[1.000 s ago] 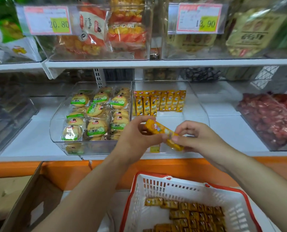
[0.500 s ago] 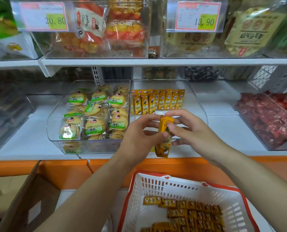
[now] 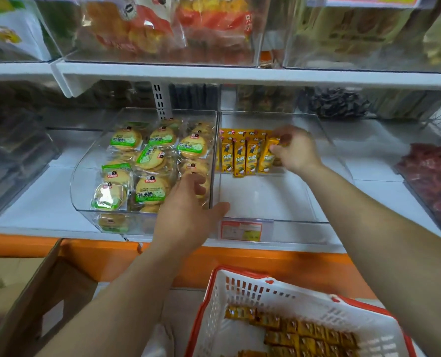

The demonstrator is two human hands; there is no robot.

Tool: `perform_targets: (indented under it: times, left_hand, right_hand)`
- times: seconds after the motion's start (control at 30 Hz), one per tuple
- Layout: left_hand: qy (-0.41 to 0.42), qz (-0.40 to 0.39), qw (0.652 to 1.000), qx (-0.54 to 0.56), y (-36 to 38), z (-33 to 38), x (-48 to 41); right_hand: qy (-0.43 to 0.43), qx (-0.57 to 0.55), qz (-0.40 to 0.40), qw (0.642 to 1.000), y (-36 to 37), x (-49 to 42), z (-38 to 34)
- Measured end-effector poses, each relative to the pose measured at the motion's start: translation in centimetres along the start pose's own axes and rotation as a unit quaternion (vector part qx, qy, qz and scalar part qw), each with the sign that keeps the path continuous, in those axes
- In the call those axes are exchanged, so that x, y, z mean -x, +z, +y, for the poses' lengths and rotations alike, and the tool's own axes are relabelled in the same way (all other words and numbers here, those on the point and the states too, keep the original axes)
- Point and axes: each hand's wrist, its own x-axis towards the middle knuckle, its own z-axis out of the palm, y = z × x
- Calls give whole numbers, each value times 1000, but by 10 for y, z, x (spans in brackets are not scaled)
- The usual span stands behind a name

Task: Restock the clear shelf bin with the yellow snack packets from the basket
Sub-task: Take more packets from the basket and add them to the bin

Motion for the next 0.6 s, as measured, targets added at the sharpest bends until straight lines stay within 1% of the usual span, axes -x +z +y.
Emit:
perform_targets:
  times: [0.1, 0.23, 0.4, 0.6]
  left_hand:
    - [-1, -29, 999, -46, 4, -3, -1]
    - [2, -19, 995, -94, 6, -5, -2]
    - [-4, -26, 995, -98, 7, -5, -2]
    - [-2, -38, 995, -89, 6, -7, -3]
  right_hand:
    - [-22, 60, -4, 998, 20, -18, 4]
    - [-43, 87, 23, 995, 35, -21, 9]
    - [-38, 131, 12, 991, 32, -19, 12]
    - [-26, 149, 13, 988, 16, -12, 2]
